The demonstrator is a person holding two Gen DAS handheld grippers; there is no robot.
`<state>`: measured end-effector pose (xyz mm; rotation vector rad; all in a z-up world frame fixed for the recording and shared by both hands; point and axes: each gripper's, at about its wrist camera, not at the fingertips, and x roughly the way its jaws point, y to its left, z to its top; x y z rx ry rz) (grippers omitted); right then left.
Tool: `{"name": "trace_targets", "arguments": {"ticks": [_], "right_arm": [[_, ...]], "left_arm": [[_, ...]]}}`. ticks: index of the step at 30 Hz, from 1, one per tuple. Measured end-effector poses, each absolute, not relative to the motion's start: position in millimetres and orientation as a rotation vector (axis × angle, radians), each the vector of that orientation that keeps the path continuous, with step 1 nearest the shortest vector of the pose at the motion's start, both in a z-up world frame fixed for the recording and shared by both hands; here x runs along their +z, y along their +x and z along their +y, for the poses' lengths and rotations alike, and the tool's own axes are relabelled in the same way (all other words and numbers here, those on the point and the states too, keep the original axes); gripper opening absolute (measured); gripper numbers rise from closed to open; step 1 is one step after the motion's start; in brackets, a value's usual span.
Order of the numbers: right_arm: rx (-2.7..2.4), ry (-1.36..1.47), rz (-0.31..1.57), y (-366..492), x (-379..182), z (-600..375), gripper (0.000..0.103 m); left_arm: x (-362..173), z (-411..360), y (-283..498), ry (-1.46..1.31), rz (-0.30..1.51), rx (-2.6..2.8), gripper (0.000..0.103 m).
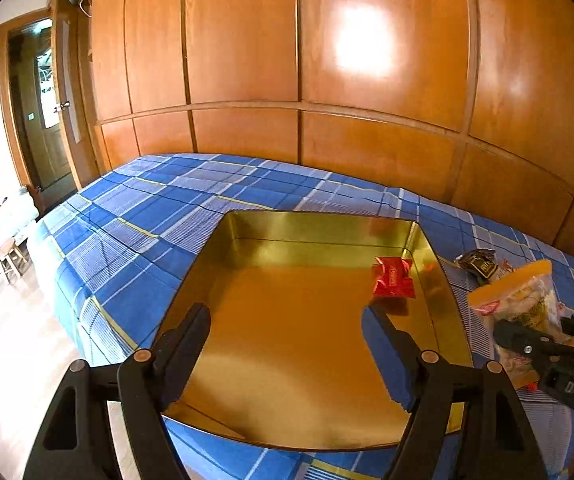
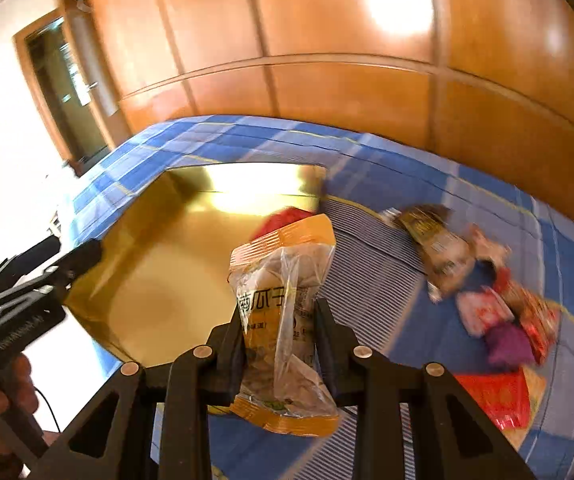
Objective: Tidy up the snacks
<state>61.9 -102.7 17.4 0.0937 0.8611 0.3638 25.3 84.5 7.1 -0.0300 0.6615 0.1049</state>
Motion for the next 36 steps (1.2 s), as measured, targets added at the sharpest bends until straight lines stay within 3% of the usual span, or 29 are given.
{"name": "trace_targets", "arguments": {"ticks": [19,36], "right_arm": [[0.334,-0.014,0.949,101,-10,-51,0.035],[0.157,0.098,0.883,45,5,-160,0.039]], "left_arm": [[0,101,21,-0.039,0.680,0.130,0.079],[-5,55,19,0.026,0.717,-0.128,0.079]]}}
